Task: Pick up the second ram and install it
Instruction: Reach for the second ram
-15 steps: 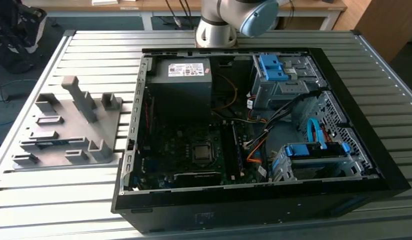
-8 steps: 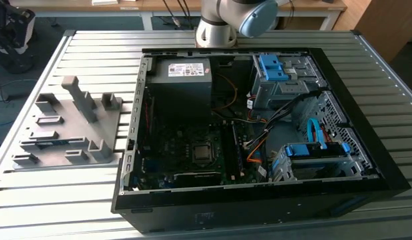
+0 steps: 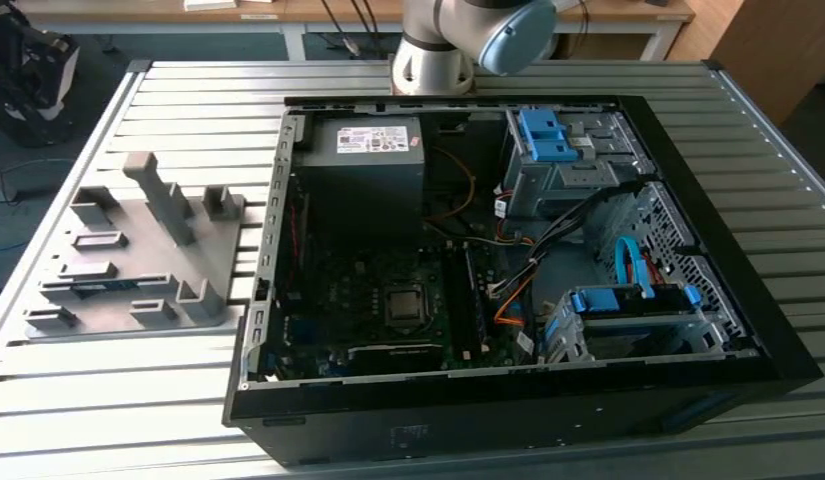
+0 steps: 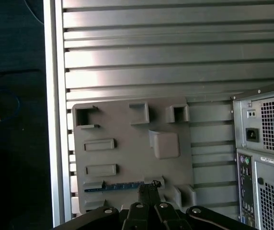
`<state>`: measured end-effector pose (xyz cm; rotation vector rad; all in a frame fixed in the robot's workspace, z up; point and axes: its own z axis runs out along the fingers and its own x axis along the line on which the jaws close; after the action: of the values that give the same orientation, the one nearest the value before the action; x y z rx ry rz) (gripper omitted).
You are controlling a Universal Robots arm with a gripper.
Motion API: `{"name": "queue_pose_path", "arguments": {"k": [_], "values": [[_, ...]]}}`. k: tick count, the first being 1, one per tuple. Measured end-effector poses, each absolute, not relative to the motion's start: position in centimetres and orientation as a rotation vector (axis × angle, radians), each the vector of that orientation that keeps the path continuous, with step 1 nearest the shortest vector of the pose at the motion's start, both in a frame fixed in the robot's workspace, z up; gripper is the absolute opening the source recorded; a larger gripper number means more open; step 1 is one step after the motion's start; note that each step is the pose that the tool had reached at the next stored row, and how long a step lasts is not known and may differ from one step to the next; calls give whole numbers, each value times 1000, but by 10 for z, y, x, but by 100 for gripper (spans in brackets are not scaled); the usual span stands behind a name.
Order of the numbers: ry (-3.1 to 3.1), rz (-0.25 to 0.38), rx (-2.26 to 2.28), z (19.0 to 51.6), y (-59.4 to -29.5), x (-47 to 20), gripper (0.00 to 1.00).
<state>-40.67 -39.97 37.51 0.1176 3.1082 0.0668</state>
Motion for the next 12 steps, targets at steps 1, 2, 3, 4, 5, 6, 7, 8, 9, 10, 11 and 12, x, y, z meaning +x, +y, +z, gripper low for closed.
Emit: {"name": "queue_pose_path", "arguments": {"k": [1, 2, 3, 4, 5, 6, 7, 8, 9, 10, 11, 12], "values": [[3108, 67, 118, 373, -400, -407, 10], [3108, 66, 118, 372, -400, -407, 10], [3108, 66, 118, 370, -400, -407, 10], [3108, 66, 118, 368, -400, -408, 10], [3108, 66, 118, 366, -400, -409, 10], [3108, 66, 118, 365, -401, -410, 10], [3108, 66, 118, 363, -401, -410, 10], [3108, 66, 118, 362, -401, -411, 10], [3108, 66, 118, 361, -402, -412, 10], [3108, 66, 118, 359, -402, -413, 10], [3108, 66, 118, 358, -403, -413, 10], [3108, 66, 118, 357, -403, -414, 10]]}}
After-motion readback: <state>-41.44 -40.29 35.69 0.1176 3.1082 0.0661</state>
